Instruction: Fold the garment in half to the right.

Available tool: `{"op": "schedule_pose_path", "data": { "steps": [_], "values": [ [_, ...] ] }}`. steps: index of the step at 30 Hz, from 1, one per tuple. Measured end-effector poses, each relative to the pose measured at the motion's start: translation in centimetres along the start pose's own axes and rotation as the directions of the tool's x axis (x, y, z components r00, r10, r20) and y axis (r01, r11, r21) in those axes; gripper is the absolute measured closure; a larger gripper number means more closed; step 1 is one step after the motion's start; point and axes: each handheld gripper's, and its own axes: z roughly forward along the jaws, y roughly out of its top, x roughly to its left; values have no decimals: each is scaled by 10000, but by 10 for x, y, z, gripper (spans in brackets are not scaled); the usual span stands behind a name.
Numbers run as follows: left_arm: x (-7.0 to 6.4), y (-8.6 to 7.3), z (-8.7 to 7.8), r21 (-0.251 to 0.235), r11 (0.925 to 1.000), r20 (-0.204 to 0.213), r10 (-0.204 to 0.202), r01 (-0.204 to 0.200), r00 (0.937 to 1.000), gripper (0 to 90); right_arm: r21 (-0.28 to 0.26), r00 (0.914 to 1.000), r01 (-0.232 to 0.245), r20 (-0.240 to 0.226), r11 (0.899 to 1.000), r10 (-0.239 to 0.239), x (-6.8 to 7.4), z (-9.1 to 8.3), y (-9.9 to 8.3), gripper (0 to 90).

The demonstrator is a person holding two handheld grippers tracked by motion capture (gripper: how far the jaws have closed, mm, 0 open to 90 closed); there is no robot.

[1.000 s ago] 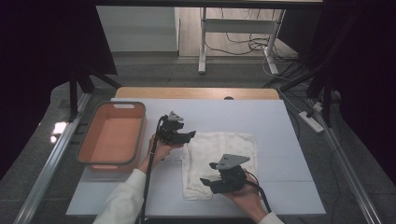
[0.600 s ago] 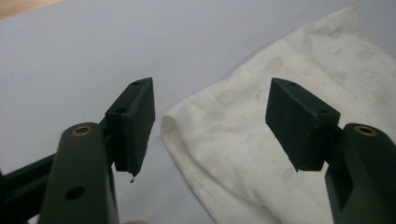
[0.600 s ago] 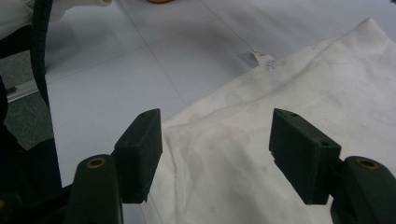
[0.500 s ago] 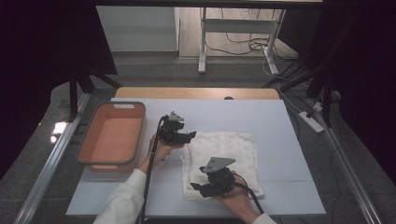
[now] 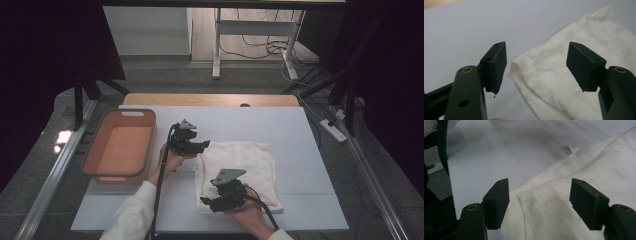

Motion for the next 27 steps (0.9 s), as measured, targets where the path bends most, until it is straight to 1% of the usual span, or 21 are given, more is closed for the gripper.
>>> {"op": "schedule_pose_path", "data": {
  "steps": [5,7,8,11,15,16,17,18,21,25,27],
  "values": [
    [0,0,0,-4,10000,0,-25,25,10000,333,394,9997,203,-129,9990,-198,7,14,2,284],
    [0,0,-1,-19,10000,3,-20,20,10000,333,625,9995,299,-115,9976,-293,11,20,3,260],
    [0,0,-1,-35,10000,8,-29,29,10000,333,805,9992,381,-100,9960,-374,13,22,3,249],
    [1,0,-2,-75,10000,10,-65,65,10000,336,1085,9988,490,-89,9929,-483,20,27,2,216],
    [2,0,-2,-77,9999,6,-93,93,10000,336,1465,9962,862,24,9854,-875,27,32,0,213],
    [2,-1,-2,-101,9999,-2,-121,121,9999,336,1592,9950,966,112,9825,-996,28,33,-1,214],
    [2,-1,-2,-104,9999,-14,-126,125,9999,336,1578,9935,1072,216,9816,-1119,30,34,-1,221],
    [2,-1,-2,-105,9999,-19,-131,131,9999,335,1645,9921,1163,274,9795,-1224,31,34,-1,243],
    [2,-1,-2,-67,9999,-21,-143,143,9999,335,1613,9923,1096,402,9808,-1175,29,32,0,370],
    [2,-1,-1,-46,9999,-54,-133,133,9999,335,1458,9912,964,761,9846,-1083,25,27,-2,621],
    [2,-1,-1,-42,9998,-70,-171,171,9998,335,1461,9901,889,947,9853,-1034,22,26,-2,741]
  ]
}}
